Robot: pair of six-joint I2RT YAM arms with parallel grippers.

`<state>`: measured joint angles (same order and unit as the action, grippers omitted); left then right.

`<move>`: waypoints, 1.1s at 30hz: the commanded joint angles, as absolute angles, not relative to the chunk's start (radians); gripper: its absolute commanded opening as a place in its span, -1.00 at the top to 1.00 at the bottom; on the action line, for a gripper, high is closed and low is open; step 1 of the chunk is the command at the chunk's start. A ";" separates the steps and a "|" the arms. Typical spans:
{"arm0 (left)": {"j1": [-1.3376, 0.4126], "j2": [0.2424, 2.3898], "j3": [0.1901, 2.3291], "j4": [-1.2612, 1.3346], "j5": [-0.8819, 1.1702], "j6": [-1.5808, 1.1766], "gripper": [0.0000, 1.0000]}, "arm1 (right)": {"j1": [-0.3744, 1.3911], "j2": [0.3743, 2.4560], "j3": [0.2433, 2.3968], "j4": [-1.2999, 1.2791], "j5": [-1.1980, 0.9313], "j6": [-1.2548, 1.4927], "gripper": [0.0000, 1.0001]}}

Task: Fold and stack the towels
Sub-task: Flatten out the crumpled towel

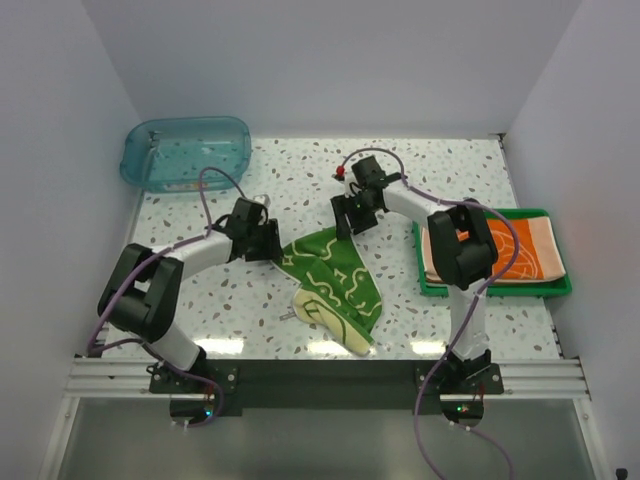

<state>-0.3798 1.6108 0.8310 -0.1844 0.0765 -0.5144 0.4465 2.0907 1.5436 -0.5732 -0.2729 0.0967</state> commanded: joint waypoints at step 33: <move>-0.420 1.870 1.152 -0.325 -0.005 -0.394 0.82 | 0.453 1.775 1.186 -0.485 -0.020 0.259 0.52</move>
